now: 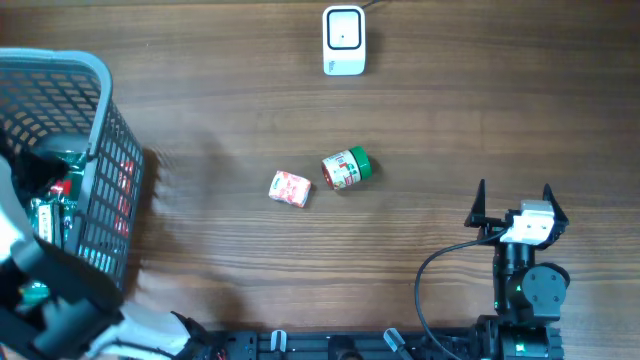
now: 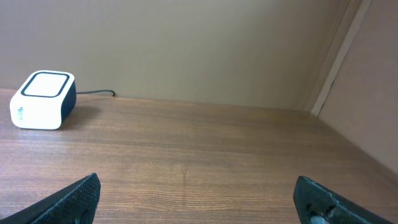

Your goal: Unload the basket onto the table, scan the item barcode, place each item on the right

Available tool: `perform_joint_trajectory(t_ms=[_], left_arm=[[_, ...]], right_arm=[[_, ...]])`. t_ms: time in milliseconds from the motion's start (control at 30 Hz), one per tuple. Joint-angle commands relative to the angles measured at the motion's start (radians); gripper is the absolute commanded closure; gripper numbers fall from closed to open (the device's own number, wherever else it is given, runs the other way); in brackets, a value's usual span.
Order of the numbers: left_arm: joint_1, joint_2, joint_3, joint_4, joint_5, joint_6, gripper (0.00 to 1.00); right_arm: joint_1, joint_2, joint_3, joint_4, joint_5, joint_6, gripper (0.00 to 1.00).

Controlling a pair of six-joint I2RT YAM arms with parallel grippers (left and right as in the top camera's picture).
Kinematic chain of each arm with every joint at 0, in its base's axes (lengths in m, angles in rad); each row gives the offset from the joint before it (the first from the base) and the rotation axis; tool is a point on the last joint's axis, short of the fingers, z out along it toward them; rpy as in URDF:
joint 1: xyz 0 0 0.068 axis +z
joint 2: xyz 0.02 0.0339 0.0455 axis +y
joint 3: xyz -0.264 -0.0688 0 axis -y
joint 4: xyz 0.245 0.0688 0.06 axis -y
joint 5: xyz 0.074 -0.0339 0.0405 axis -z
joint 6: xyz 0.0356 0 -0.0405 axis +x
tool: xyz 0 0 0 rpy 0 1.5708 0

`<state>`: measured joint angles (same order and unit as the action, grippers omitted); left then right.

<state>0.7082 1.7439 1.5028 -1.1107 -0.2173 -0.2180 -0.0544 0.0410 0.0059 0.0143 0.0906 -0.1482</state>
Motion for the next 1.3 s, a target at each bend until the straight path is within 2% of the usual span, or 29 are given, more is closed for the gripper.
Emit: perform_joint_trajectory(t_ms=[0, 100, 200, 233, 300, 433, 500, 633, 767, 1167, 1200, 1267], left_arm=[[0.002, -0.263, 0.002, 0.04, 0.094, 0.033, 0.0], [0.021, -0.362, 0.002, 0.124, 0.095, 0.14, 0.0], [0.066, -0.32, 0.001, 0.103, 0.094, 0.32, 0.0], [0.089, -0.294, 0.001, 0.077, 0.094, 0.34, 0.0], [0.132, -0.266, -0.005, 0.048, 0.149, 0.292, 0.0], [0.212, -0.252, -0.081, 0.061, 0.209, 0.309, 0.0], [0.217, -0.251, -0.152, 0.106, 0.259, 0.373, 0.0], [0.217, -0.241, -0.319, 0.309, 0.258, 0.4, 0.0], [0.218, -0.183, -0.372, 0.369, 0.259, 0.6, 0.0], [0.218, 0.076, -0.373, 0.481, 0.311, 0.603, 0.01], [0.218, 0.085, -0.373, 0.481, 0.311, 0.603, 0.04], [0.218, 0.091, -0.373, 0.48, 0.319, 0.603, 0.24]], right_arm=[[-0.002, -0.005, -0.001, 0.002, 0.013, -0.01, 0.0], [-0.002, -0.005, -0.001, 0.002, 0.013, -0.01, 0.0], [-0.002, -0.005, -0.001, 0.002, 0.013, -0.01, 0.0], [-0.002, -0.005, -0.001, 0.002, 0.013, -0.01, 0.0], [-0.002, -0.005, -0.001, 0.002, 0.013, -0.01, 0.0], [-0.002, -0.005, -0.001, 0.002, 0.013, -0.009, 0.0], [-0.002, -0.005, -0.001, 0.002, 0.013, -0.009, 0.0], [-0.002, -0.005, -0.001, 0.002, 0.013, -0.009, 0.0], [-0.002, -0.005, -0.001, 0.002, 0.013, -0.01, 0.0], [-0.002, -0.005, -0.001, 0.002, 0.013, -0.01, 0.0], [-0.002, -0.005, -0.001, 0.002, 0.013, -0.01, 0.0], [-0.002, -0.005, -0.001, 0.002, 0.013, -0.009, 0.0]])
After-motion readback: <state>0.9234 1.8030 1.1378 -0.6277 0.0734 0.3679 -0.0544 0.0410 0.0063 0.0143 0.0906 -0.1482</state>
